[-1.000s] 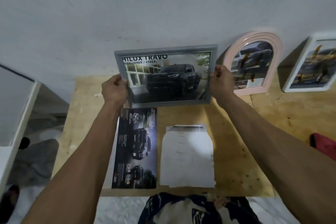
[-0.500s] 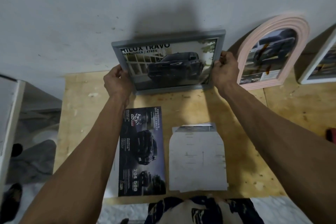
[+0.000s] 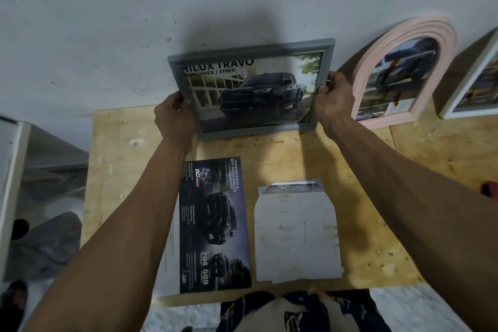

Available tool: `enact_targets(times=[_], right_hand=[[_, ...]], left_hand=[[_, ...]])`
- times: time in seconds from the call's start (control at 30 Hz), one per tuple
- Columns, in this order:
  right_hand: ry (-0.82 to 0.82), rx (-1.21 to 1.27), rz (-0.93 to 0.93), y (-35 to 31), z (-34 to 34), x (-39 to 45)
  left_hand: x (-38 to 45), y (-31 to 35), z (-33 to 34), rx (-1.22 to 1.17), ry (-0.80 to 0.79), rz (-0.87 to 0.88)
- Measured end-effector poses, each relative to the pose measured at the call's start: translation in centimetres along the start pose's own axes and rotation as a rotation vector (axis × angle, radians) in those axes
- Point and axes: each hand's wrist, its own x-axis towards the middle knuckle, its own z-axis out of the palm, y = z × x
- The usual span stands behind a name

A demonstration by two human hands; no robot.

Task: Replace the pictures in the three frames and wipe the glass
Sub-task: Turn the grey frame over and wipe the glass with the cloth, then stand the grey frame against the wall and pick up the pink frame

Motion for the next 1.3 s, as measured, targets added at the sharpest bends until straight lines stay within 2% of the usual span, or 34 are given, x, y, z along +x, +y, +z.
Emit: enact_targets(times=[0.2, 0.33, 0.4, 0.57, 0.63, 0.77, 0.93, 1.1, 1.2, 1.3], right_hand=[[-0.016, -0.009, 0.015, -0.1, 0.0, 0.1], [-0.011, -0.158, -0.065, -0.3, -0.5, -1.1], [0.031, -0.225, -0.138, 0.0, -0.9, -1.9], [0.063, -0.103, -0.261, 1.2, -3.2, -4.1], [0.087, -0.067, -0.274, 1.7, -4.9, -4.2], [0.177, -0.091, -0.288, 3.1, -9.7, -3.0], [0.243, -0.148, -0.207, 5.4, -15.7, 1.8], [0.109, -0.229, -0.124, 6.8, -19.1, 7.6], [-0.096, -0.246, -0.087, 7.1, -20.3, 10.5], [-0.246, -0.223, -0.141, 7.9, -20.6, 12.8]], left_hand=[[-0.5, 0.5, -0.2, 0.050, -0.011, 0.021], [-1.1, 0.6, -0.1, 0.090, 0.010, 0.033], [-1.9, 0.6, 0.2, 0.100, 0.061, -0.011], [-5.5, 2.1, 2.6, 0.063, 0.228, -0.022], [-7.3, 3.0, 4.3, 0.047, 0.192, 0.028], [-11.3, 4.7, 8.8, 0.013, -0.015, 0.158], [-15.5, 6.7, 15.1, 0.065, -0.231, 0.170], [-18.0, 8.7, 20.6, 0.210, -0.313, 0.182], [-18.5, 9.5, 23.1, 0.252, -0.336, 0.232], [-18.2, 9.7, 25.2, 0.229, -0.311, 0.134]])
